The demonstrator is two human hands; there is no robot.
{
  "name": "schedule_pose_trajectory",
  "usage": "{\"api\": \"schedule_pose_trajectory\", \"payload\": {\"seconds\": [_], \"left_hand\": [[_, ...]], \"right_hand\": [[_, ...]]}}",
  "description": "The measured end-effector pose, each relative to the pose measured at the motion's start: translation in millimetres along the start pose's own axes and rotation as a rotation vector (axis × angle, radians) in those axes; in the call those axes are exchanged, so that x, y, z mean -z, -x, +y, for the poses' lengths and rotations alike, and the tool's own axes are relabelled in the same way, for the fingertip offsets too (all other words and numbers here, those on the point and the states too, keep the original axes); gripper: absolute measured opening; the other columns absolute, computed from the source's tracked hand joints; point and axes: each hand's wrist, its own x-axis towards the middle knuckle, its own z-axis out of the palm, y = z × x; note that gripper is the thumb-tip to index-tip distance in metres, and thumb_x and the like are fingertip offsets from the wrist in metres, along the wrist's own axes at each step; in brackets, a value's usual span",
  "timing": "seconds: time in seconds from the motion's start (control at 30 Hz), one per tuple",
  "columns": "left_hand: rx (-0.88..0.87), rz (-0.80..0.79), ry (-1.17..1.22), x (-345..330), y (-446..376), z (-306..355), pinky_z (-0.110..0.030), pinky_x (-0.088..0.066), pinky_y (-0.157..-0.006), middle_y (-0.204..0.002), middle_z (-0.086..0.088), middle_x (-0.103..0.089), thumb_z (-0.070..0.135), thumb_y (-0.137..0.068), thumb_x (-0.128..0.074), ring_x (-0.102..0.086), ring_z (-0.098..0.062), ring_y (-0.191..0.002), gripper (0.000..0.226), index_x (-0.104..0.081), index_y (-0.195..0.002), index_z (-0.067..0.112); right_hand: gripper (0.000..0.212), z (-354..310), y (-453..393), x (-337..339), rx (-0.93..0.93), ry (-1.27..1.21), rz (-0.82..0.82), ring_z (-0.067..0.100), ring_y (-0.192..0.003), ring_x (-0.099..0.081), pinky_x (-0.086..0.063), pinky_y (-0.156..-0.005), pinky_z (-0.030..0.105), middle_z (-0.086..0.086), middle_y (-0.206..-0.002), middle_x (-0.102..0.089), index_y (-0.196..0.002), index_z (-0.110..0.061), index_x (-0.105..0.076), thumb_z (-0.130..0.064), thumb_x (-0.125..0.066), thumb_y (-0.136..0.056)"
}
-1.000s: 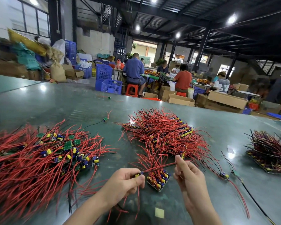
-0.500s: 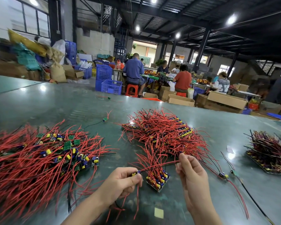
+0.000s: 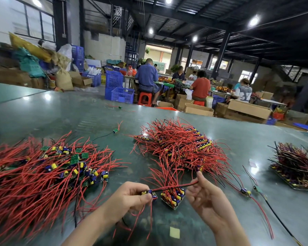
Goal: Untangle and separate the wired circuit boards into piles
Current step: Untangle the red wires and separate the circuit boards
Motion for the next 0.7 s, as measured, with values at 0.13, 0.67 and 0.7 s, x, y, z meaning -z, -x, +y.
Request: {"api": "schedule_pose_trajectory", "payload": {"seconds": [0.13,0.67,0.7], "left_hand": [[0.001,-0.003,-0.012,-1,1,0,-0.011,-0.026,-0.044,-0.048,0.005,-0.037,0.022,-0.075,-0.058,-0.032,-0.005,-0.044,0.021,-0.053,-0.067,0.003],[-0.054,0.381,0.430,-7,-11,-1,-0.024,-0.039,-0.066,-0.083,-0.002,-0.070,0.032,-0.080,-0.048,-0.052,-0.009,-0.071,0.034,-0.075,-0.079,0.010],[-0.085,0.414,0.475,-5,-11,0,-0.026,-0.035,-0.070,-0.087,0.002,-0.070,0.031,-0.080,-0.049,-0.050,-0.008,-0.074,0.032,-0.076,-0.083,0.015]], "right_hand": [[0.024,0,-1,0,-0.005,0.006,0.025,0.012,-0.042,-0.046,-0.043,-0.041,0.019,0.004,-0.049,-0.044,-0.051,-0.009,-0.058,-0.021,-0.065,-0.070],[0.021,3,1,-1,0.405,0.141,0.117,0.008,-0.057,-0.054,-0.049,-0.052,0.016,-0.001,-0.072,-0.066,-0.079,-0.019,-0.068,-0.038,-0.060,-0.074],[0.019,4,3,-3,0.423,0.151,0.091,0.008,-0.057,-0.053,-0.049,-0.053,0.016,0.000,-0.071,-0.065,-0.075,-0.019,-0.069,-0.035,-0.060,-0.075]]}}
